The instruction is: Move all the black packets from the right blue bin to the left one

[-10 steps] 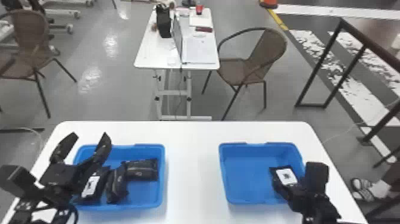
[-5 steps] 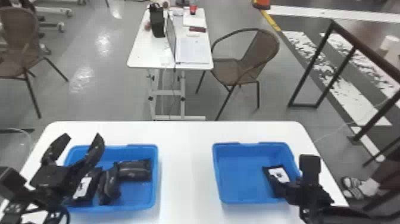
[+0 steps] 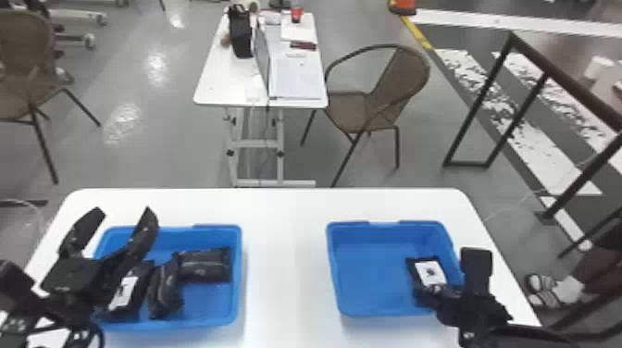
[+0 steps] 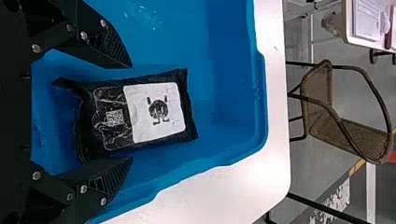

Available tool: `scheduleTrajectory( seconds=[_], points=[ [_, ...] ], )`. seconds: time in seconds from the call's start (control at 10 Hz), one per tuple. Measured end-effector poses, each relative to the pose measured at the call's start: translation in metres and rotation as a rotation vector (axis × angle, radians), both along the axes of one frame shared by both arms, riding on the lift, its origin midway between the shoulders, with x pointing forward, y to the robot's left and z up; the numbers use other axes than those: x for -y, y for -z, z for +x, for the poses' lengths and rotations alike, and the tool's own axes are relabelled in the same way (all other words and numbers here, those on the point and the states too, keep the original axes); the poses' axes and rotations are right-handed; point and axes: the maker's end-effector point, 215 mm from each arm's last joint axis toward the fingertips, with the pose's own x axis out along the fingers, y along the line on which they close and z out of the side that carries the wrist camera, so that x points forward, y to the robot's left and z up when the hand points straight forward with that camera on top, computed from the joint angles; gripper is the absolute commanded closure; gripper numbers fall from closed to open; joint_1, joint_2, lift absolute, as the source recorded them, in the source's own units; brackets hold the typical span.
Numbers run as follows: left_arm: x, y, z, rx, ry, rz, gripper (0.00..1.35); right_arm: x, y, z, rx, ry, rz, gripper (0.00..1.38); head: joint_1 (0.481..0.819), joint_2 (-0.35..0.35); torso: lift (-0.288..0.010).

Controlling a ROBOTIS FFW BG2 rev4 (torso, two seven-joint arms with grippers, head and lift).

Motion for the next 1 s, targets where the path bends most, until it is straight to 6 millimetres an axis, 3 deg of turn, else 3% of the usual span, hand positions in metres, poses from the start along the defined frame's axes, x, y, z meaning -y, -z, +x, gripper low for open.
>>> scheduleTrajectory(
  seconds=[0.1,0.2,0.3,0.4,0.8,1.0],
  points=[
    [0.0,-0.001,0.0,0.002,-0.001,-0.002,0.21,-0.003,0.001,-0.001,-0.004,0.0,0.005,0.52,0.695,-0.119,0.0],
    [-0.001,-0.001,0.0,0.002,-0.002,-0.003,0.21,-0.003,0.002,-0.001,-0.011,0.001,0.009,0.83,0.695,-0.116,0.0],
    [-0.001,-0.001,0.0,0.003,-0.002,-0.003,0.21,-0.003,0.004,-0.002,-0.02,0.003,0.016,1.05,0.695,-0.116,0.0],
    [-0.001,-0.001,0.0,0.003,-0.003,-0.003,0.21,-0.004,0.006,-0.003,-0.028,-0.001,0.028,1.16,0.695,-0.116,0.0],
    [-0.002,-0.002,0.0,0.006,-0.004,-0.009,0.21,-0.011,0.0,0.001,0.029,-0.001,0.053,1.21,0.695,-0.107,0.0],
    [-0.002,-0.004,0.0,0.012,-0.005,-0.011,0.21,-0.031,-0.033,0.024,0.163,-0.049,0.088,1.21,0.695,-0.084,0.0]
  ],
)
